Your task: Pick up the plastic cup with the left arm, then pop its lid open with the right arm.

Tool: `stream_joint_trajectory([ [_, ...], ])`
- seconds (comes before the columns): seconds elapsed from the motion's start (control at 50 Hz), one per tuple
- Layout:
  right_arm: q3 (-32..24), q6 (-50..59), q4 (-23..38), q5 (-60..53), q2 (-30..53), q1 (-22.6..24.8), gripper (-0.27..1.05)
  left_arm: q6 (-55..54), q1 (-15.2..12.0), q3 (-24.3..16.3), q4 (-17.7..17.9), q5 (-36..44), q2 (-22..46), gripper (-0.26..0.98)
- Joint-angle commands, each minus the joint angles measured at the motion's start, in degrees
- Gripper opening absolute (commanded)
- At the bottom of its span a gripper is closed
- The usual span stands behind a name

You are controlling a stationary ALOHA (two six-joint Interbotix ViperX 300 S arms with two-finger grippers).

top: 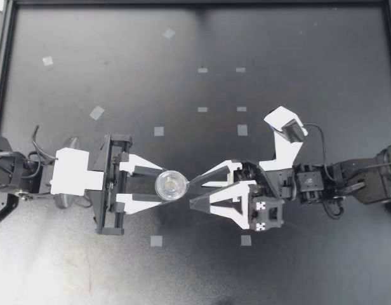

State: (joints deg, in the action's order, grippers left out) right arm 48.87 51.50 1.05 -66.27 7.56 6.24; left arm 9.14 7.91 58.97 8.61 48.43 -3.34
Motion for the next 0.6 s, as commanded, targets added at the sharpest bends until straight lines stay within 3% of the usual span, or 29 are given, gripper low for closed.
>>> stream_joint_trajectory([
  [0.0, 0.00, -2.02, 0.26, -1.14, -3.78, -0.53, 0.66, -0.26, -0.18, 0.18, 0.26, -0.26, -0.53, 0.04],
  [0.34, 1.05, -14.15, 2.29, 5.01, -7.12, -3.08, 0.66, -1.14, -0.18, 0.18, 0.26, -0.35, -0.53, 0.04],
  [0.58, 1.14, -33.31, 2.90, 14.06, -9.40, -3.16, 0.66, -3.08, -0.09, 0.35, 0.18, -0.35, -0.62, 0.04],
])
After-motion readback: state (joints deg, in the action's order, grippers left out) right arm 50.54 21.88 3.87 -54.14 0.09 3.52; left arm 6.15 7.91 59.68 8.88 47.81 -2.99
